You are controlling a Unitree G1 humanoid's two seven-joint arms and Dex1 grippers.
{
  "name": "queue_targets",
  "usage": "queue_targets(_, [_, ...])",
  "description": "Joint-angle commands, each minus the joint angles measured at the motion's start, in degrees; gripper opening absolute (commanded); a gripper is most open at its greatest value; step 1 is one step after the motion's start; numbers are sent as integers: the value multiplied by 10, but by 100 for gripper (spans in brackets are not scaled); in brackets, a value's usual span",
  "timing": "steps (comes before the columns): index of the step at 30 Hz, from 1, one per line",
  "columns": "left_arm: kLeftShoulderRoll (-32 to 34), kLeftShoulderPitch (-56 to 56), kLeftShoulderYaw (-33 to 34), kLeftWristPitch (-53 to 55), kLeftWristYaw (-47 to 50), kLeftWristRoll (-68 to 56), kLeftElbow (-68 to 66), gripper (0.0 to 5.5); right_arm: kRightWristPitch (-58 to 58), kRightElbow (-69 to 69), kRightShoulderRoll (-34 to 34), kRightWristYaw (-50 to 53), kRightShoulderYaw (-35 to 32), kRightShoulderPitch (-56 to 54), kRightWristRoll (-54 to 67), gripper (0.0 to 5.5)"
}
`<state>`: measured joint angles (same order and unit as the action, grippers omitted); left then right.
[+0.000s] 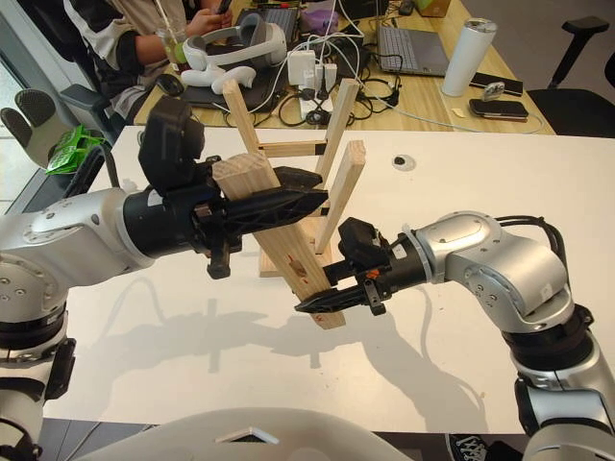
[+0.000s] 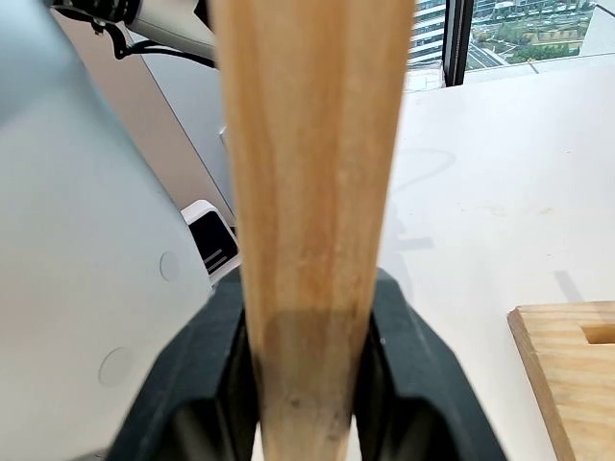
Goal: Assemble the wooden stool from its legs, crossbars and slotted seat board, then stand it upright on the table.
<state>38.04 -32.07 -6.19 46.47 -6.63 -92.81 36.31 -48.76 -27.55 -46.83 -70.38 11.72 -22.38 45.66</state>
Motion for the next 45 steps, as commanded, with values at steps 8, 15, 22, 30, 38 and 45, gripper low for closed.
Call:
queue_targets(8, [18,15,31,18,0,14,-7,100,21,48,61,92,-37,-50,-37,215])
queue_targets(15, [75,62,113,19,-38,3,-3,100,12,58,78,135,-64,-54,-31,278])
queue_targets(22, [164,131,258,24,-96,43,-80,100,-48,156,185,320,-272,-162,219,278])
queue_targets(30, [75,150,174,15,73,257,-121,100,90,179,260,605,-314,-219,123,278])
queue_targets(38, [-55,147,204,35,341,275,-57,100,141,31,312,801,-281,-6,-102,278])
queue_targets(45, [-175,233,190,28,510,301,56,100,77,-72,415,885,-229,147,-115,278])
